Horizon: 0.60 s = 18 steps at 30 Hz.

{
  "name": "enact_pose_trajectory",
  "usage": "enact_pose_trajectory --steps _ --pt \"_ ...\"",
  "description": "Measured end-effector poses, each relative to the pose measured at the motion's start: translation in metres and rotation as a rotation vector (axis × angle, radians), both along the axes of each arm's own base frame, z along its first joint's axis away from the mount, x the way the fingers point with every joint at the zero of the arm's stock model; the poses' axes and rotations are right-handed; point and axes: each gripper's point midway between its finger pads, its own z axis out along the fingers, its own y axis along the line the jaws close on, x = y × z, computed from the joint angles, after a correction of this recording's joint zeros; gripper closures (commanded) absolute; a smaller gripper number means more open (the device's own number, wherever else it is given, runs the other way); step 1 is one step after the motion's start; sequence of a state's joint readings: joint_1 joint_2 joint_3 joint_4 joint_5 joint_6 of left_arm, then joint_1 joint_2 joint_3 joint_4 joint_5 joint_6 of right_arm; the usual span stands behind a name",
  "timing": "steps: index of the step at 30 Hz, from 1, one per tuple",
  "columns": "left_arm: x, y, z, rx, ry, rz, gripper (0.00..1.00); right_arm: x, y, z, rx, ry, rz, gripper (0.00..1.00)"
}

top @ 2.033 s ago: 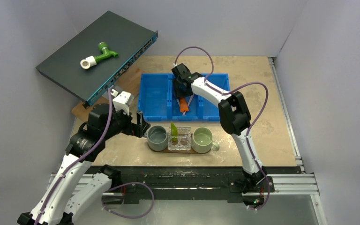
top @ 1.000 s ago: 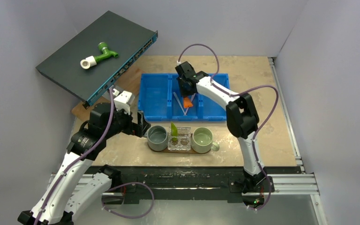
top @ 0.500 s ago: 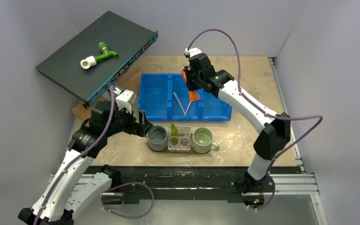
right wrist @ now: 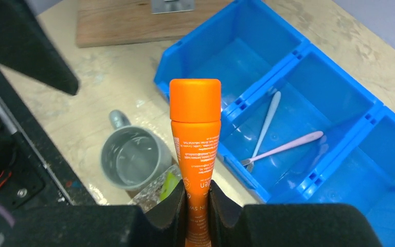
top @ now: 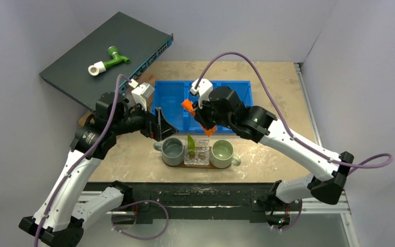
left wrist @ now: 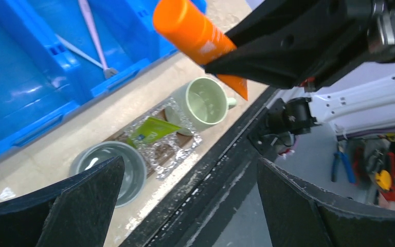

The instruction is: Prepare toiletry sets of a toothbrush and toothpaste on the tray

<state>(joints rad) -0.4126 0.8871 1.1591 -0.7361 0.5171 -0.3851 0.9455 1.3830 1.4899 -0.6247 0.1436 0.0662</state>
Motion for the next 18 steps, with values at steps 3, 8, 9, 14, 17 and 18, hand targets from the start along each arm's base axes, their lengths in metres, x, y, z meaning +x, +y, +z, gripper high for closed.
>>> enact_pose_trajectory --steps 3,8,9,14,17,18 --pt "-0.006 -0.008 0.008 -0.03 0.026 -0.056 0.0 -0.021 0.001 0.004 0.001 -0.02 0.061 0.82" --pt "-0.013 -0.017 0.018 -0.057 0.073 -0.125 0.0 -0.048 -0.001 0.005 -0.012 -0.045 0.156 0.82" --pt "-0.015 -0.018 0.019 -0.061 0.083 -0.139 0.0 -0.053 -0.001 0.005 -0.012 -0.05 0.173 0.81" --pt "-0.027 -0.024 0.023 -0.084 0.137 -0.212 0.0 -0.074 -0.003 0.013 0.003 -0.079 0.272 0.81" --pt "-0.036 -0.028 0.023 -0.098 0.181 -0.261 0.0 -0.086 -0.004 0.018 0.01 -0.107 0.331 0.8" --pt "-0.039 -0.028 0.023 -0.102 0.195 -0.275 0.0 -0.09 -0.004 0.019 0.012 -0.114 0.353 0.8"
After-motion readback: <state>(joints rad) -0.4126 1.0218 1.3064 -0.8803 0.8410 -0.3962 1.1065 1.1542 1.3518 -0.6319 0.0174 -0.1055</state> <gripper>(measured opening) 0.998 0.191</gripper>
